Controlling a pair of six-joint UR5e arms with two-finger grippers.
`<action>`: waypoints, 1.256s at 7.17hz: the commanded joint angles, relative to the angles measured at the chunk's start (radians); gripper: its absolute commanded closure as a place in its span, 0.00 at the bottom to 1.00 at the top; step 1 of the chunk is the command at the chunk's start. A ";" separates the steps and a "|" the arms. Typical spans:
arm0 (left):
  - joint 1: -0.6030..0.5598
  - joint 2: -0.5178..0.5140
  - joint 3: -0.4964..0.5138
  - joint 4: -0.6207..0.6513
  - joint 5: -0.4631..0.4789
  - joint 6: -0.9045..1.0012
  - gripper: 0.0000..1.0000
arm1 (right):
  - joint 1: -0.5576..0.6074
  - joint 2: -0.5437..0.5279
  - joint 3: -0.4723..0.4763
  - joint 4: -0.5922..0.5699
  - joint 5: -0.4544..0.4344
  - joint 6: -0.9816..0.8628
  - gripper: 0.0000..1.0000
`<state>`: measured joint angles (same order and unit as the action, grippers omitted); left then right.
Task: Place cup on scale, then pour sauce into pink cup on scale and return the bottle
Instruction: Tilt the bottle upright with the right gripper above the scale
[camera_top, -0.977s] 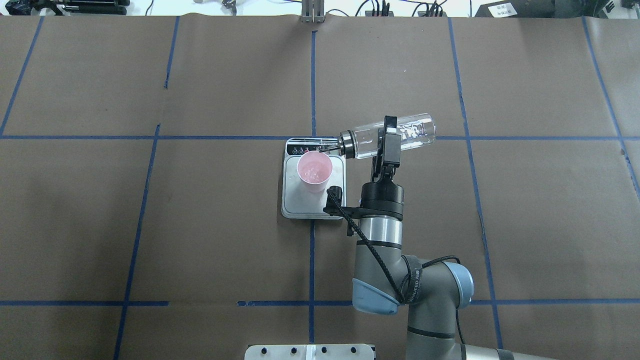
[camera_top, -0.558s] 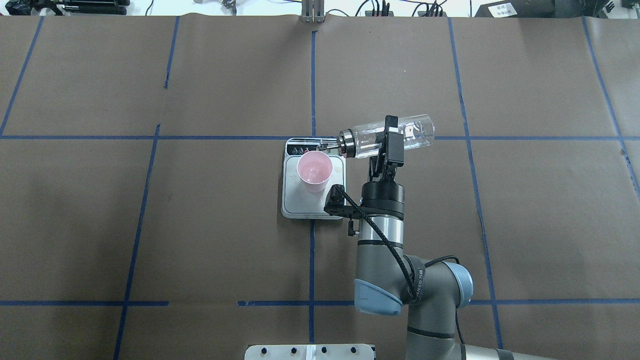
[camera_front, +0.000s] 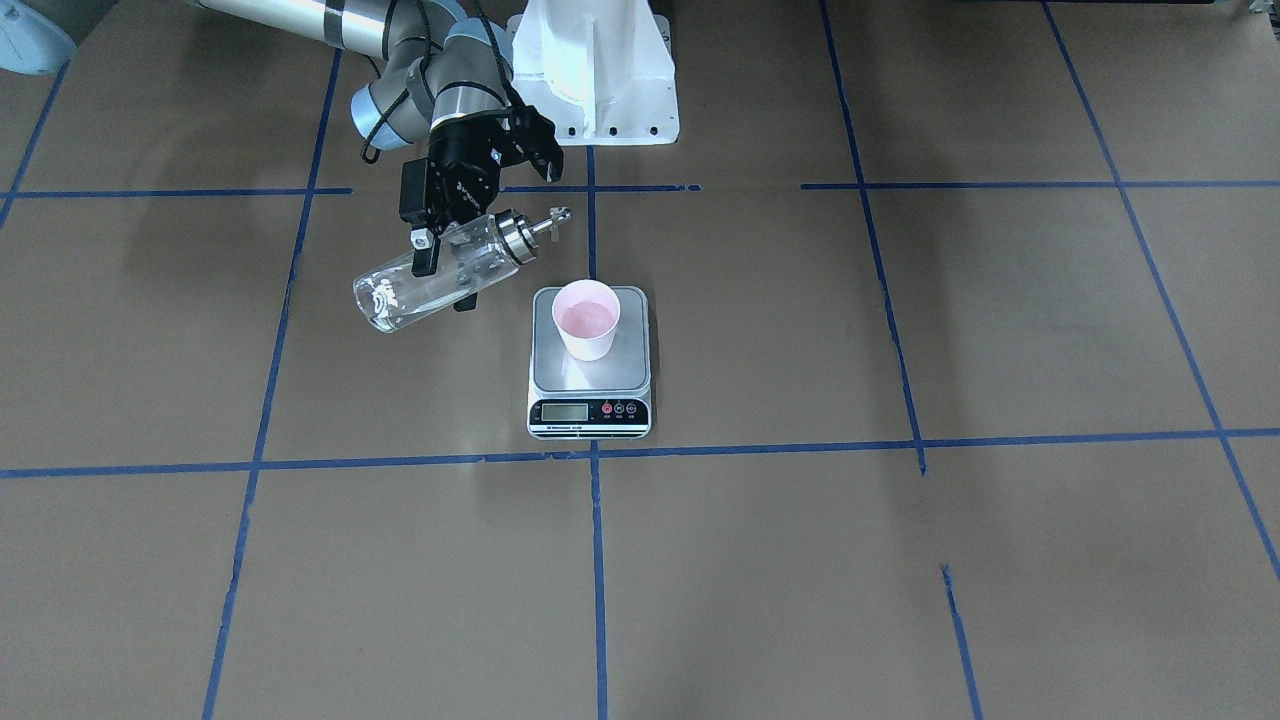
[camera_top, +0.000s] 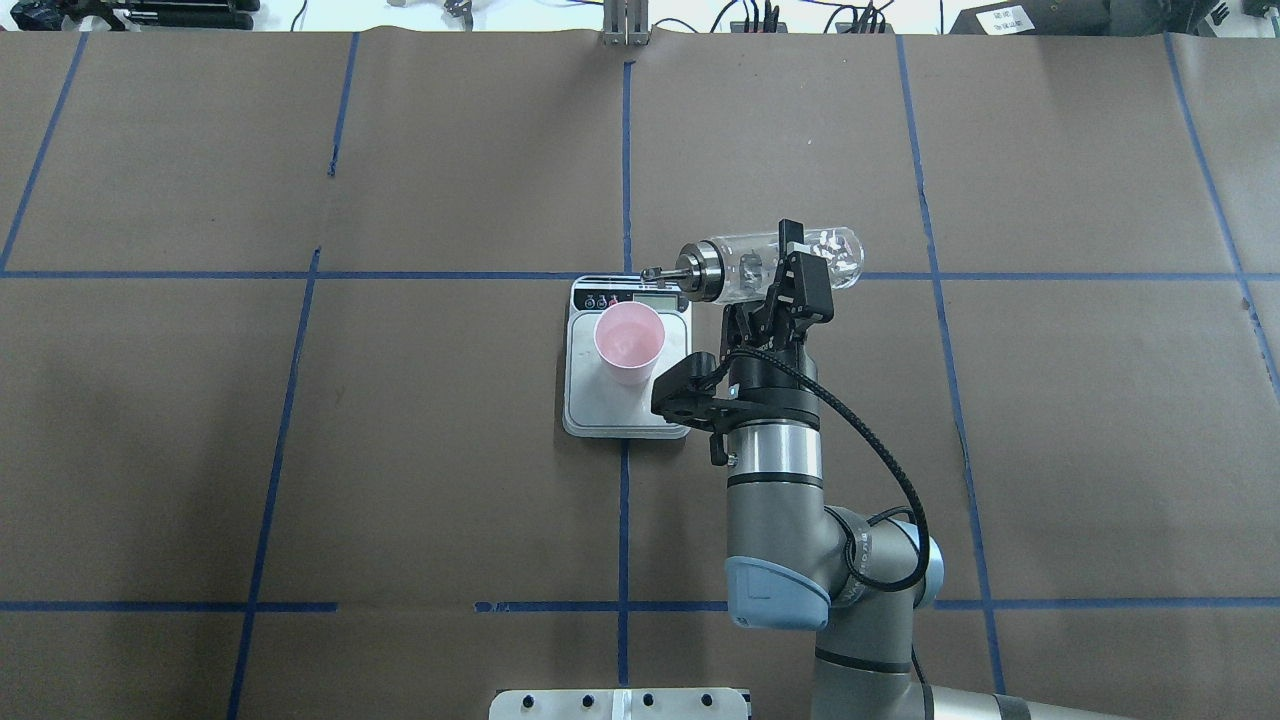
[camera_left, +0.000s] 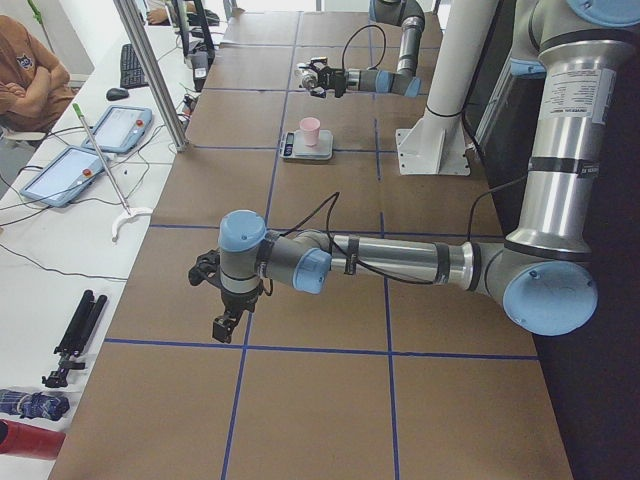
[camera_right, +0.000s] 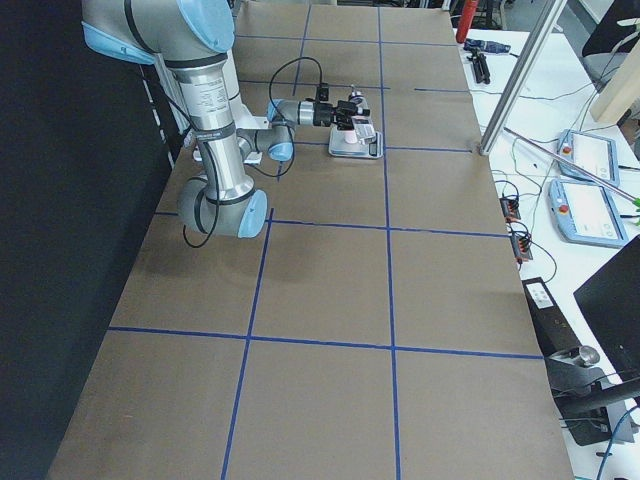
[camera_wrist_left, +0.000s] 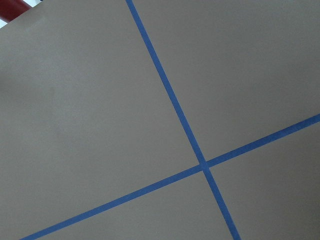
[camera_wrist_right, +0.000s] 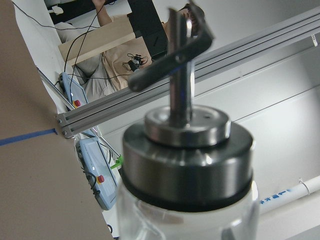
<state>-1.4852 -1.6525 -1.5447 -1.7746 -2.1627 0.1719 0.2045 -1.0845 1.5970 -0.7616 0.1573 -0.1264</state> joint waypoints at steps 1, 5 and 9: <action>-0.001 0.002 -0.017 0.049 -0.003 0.001 0.00 | 0.003 0.000 0.004 0.036 0.013 0.162 1.00; -0.001 -0.009 -0.025 0.050 -0.003 0.000 0.00 | 0.013 -0.012 0.033 0.039 0.083 0.344 1.00; -0.003 -0.018 -0.032 0.052 -0.002 -0.002 0.00 | 0.097 -0.133 0.142 0.038 0.351 0.346 1.00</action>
<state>-1.4874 -1.6697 -1.5714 -1.7238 -2.1645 0.1705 0.2649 -1.1826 1.7254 -0.7235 0.4172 0.2179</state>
